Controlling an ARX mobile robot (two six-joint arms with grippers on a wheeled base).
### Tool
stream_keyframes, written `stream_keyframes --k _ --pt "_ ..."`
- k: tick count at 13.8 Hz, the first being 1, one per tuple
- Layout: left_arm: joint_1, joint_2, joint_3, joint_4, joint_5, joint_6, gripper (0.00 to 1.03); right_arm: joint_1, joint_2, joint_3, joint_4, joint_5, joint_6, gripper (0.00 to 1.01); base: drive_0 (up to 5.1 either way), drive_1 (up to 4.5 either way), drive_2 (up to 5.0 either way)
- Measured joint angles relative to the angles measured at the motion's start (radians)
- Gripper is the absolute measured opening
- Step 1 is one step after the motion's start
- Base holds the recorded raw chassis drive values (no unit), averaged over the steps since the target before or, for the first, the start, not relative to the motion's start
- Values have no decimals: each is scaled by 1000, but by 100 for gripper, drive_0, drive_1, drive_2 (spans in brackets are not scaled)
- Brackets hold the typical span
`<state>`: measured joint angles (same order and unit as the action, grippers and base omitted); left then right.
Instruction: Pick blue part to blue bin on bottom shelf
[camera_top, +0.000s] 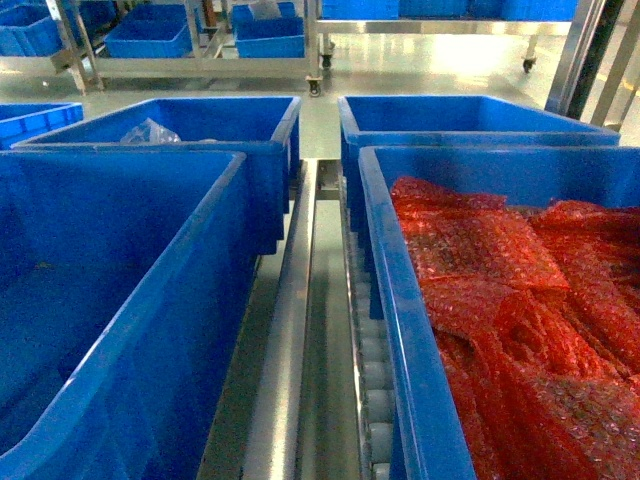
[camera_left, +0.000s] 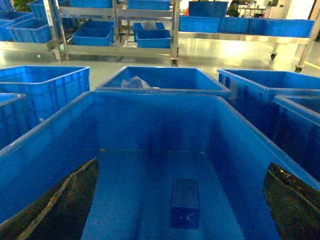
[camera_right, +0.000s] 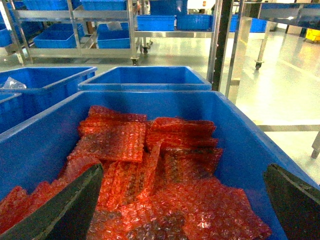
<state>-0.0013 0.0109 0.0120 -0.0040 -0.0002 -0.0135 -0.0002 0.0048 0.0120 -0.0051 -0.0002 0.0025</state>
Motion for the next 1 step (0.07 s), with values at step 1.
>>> stream_keyframes --k 1 --pt "0 0 0 0 0 0 98 0 0 0 0 0 0 98 0 0 0"
